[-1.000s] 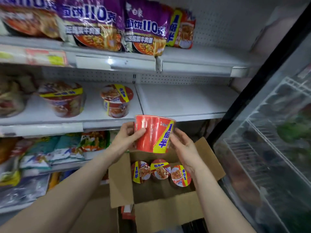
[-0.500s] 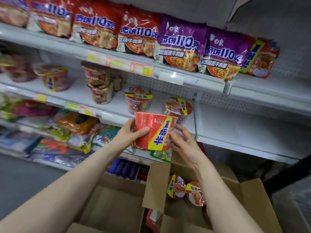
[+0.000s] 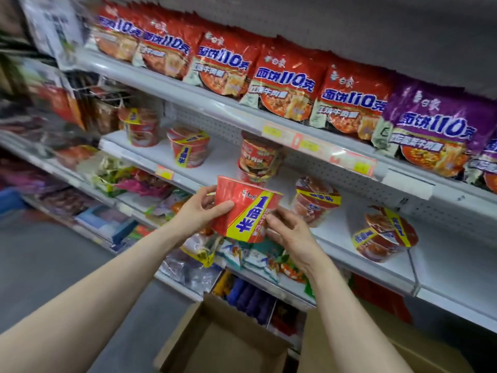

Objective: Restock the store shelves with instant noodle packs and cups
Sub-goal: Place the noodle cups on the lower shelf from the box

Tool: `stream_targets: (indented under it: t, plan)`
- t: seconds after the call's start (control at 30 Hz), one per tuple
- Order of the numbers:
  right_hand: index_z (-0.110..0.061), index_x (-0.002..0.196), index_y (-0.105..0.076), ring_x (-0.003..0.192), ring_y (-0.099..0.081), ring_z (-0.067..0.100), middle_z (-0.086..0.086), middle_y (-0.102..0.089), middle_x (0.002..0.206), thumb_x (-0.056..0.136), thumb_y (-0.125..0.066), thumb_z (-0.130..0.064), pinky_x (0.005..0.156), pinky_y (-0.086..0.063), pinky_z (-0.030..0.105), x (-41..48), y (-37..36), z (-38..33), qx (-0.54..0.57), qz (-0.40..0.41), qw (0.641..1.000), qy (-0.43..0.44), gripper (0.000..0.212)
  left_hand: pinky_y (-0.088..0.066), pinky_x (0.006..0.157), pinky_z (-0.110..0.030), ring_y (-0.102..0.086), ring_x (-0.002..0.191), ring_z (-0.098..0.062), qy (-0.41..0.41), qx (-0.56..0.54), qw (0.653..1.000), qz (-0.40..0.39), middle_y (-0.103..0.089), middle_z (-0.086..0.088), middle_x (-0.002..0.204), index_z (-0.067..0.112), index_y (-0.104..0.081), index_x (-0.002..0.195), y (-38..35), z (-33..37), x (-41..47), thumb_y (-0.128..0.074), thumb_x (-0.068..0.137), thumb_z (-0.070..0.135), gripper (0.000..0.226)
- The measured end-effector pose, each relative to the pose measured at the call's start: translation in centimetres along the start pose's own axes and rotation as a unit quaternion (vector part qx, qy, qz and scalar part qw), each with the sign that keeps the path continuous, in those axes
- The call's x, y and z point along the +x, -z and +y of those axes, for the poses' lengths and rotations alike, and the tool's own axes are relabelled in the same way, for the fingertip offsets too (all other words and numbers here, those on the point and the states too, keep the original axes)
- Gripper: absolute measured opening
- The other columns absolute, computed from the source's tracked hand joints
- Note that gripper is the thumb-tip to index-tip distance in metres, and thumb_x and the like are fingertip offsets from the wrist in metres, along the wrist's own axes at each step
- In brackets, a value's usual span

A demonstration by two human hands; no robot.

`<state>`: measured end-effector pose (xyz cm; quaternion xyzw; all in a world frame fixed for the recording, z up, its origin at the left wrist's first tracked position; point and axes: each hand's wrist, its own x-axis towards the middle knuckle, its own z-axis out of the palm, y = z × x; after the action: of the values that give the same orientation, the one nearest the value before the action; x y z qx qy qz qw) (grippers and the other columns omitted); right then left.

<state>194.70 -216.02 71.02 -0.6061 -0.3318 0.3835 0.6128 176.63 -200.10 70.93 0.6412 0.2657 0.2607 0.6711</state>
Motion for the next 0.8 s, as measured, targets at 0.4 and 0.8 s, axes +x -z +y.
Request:
stream_targets:
  t: [0.4,0.8]
  plan:
    - [-0.025,0.124,-0.062,0.112,-0.067,0.024,0.0,-0.071,0.12,0.072,-0.085,-0.035,0.098,-0.053,0.046,10.9,-12.7,1.5,0.002,0.018,1.0,-0.019,0.058,-0.056,0.082,-0.025,-0.068,0.104,-0.008,-0.009,0.037,0.999,0.009,-0.068,0.006,0.121,0.03,-0.052,0.134,15.7,0.0,5.3,-0.078,0.063,0.061,0.082]
    - [-0.015,0.133,-0.057,0.106,-0.07,0.016,0.003,-0.069,0.122,0.079,-0.079,-0.028,0.089,-0.056,0.03,19.3,-18.8,0.5,-0.067,-0.059,0.996,-0.007,0.06,-0.056,0.09,-0.034,-0.066,0.108,-0.012,0.001,0.007,0.996,0.093,-0.065,0.004,0.122,0.023,-0.047,0.129,22.9,-0.9,7.7,-0.081,0.062,0.061,0.084]
